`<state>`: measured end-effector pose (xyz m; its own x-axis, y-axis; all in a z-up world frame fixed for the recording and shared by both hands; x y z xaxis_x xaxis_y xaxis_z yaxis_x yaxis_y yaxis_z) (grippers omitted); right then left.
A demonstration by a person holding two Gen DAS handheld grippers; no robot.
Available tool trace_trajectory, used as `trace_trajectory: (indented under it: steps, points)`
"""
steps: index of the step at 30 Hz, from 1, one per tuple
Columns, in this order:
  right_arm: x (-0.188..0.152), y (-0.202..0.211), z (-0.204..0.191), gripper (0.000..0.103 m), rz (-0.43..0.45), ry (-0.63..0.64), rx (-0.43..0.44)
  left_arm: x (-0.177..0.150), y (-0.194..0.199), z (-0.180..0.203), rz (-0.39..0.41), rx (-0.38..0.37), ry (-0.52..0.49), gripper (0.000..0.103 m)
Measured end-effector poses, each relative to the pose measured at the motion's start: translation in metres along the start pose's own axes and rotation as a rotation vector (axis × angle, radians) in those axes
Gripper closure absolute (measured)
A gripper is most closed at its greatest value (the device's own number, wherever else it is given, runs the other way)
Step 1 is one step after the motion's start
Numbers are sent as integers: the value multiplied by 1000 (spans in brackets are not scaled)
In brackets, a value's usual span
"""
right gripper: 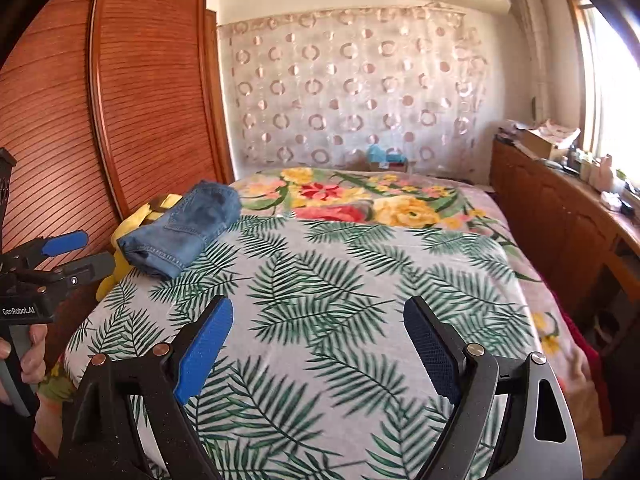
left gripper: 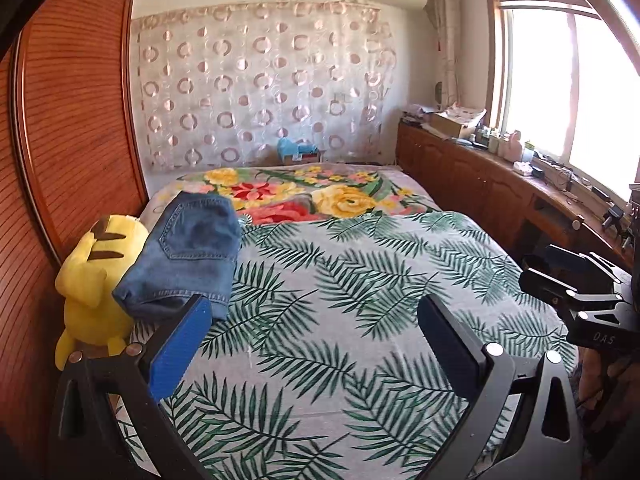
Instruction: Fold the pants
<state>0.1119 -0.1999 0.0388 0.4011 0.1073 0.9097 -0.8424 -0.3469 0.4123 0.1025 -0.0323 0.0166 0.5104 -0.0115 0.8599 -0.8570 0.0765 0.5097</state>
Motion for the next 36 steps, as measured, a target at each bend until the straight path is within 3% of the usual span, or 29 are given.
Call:
trace_trajectory:
  steps: [7,16,36]
  points:
    - [9,50,21,15,54,-42,-58,14,19,21,39,-12,-19,0]
    - [20,82,19,11,110,-52,-91,34,40,33,95,-33,-25,0]
    - [9,68,15,10,149,-39,-102,36,49,23,118,3,13,0]
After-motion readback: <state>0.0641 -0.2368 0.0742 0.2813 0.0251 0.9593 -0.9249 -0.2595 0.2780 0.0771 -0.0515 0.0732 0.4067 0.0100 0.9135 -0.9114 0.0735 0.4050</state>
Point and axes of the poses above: each gripper's, at about its wrist camera, not at the fingertips, and y roughly against the way its jaws point, z to its right, x to its top, the point moved 3 cm from there along -y, roughly the way its jaws point, and after that the axes turned 1 degree about z, right-handed, at the moved point
